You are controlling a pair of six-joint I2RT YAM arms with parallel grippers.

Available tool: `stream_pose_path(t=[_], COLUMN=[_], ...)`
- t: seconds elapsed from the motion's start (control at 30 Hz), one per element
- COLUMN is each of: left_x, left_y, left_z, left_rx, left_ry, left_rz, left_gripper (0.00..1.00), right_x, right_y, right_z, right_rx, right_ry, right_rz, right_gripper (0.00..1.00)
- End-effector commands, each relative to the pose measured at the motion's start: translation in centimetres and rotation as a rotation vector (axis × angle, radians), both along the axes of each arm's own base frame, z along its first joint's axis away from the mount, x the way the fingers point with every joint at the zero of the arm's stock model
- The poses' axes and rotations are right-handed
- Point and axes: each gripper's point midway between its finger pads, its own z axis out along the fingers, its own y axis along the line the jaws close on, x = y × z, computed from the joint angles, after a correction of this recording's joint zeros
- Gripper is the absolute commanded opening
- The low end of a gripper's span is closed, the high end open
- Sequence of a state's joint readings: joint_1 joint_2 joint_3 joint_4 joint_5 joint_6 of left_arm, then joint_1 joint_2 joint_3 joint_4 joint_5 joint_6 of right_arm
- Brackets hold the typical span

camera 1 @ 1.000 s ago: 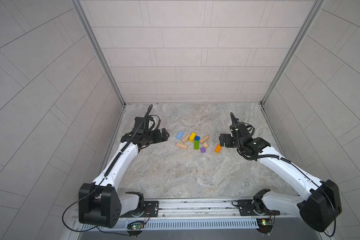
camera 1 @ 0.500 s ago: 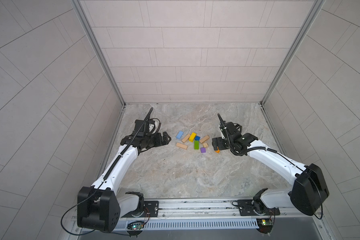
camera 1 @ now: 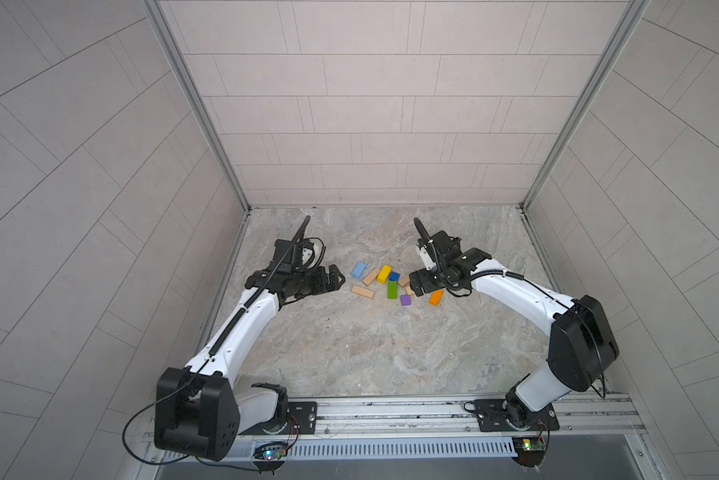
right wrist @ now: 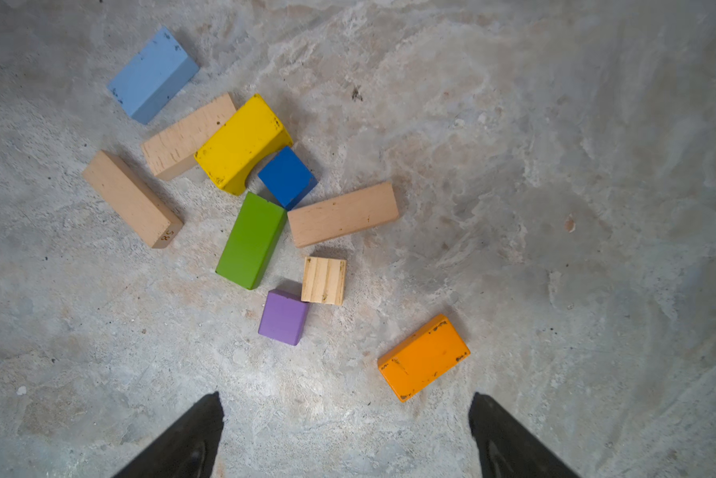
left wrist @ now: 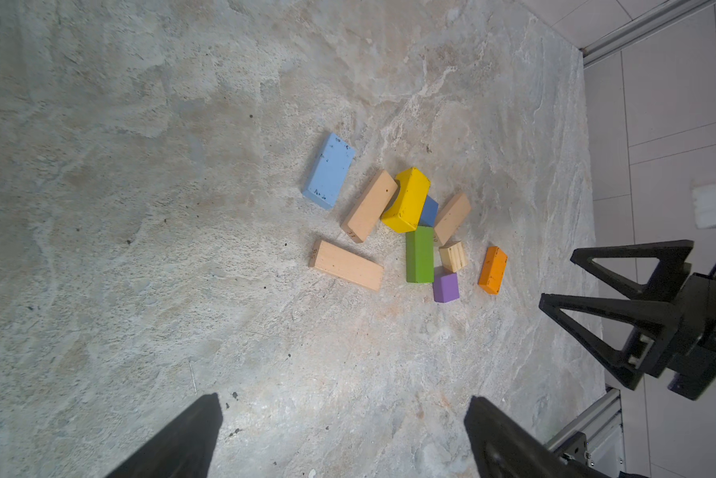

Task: Build the wood block tower
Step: 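Move the left gripper toward the block pile while the right gripper approaches it too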

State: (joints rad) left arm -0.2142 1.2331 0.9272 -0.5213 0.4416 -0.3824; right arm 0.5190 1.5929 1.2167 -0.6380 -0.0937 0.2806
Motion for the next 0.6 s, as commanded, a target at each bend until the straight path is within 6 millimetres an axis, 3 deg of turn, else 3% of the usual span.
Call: stream_pose_path(t=[0.0,0.2,0.57], left_x=[0.5,1.6,4.9], left_y=[-0.9,-4.1,-6.3], left_z=[0.3,-2.2,-6.5], left_rx=[0.089,0.137,0.304], left_ry=[-0.045,-0.01,0.025], left_rz=[-0.017,-0.05,-0.145], left_gripper=[0.99,0.94,0.88], right_x=[-1.3,-2.3,-5.7], right_y=[0.0,0.0,-1.3], right_z=[-0.2,1.1,3.0], right_rx=[0.016,0.063,0.124], right_ry=[0.049,0.057,0.058], right_rz=[-0.014,-0.042,-0.057], right_gripper=[0.94,0.94,0.94])
